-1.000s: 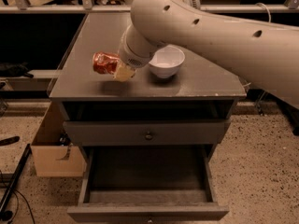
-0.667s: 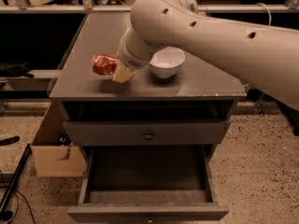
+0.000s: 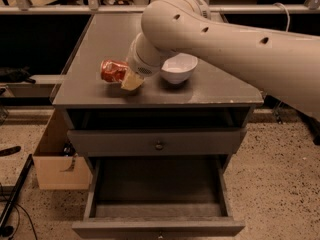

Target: Pick coke can from middle drawer and place on counter

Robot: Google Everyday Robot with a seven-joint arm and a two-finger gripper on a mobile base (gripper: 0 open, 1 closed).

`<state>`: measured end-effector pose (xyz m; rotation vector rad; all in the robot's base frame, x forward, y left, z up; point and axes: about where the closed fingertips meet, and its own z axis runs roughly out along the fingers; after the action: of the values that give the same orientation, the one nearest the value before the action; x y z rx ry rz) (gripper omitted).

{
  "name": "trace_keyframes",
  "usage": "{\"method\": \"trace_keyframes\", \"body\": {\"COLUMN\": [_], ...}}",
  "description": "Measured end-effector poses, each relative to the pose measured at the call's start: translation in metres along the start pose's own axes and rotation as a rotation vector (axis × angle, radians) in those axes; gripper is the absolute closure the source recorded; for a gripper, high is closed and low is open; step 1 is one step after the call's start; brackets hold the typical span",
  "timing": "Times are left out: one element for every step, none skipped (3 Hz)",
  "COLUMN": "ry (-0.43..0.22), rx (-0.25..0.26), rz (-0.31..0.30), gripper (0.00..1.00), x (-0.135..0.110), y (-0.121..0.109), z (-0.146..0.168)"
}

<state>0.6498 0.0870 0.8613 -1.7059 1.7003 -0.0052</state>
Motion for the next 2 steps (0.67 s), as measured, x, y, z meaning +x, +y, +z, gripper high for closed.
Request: {"method": "trace_keyframes", "body": {"ry": [0.0, 0.0], "rx": [0.0, 0.0], "rz": [0.0, 0.0], "gripper": [0.5, 0.27], "x": [0.0, -0.0001], "y": [0.0, 0.0], "z": [0.0, 0.0]}}
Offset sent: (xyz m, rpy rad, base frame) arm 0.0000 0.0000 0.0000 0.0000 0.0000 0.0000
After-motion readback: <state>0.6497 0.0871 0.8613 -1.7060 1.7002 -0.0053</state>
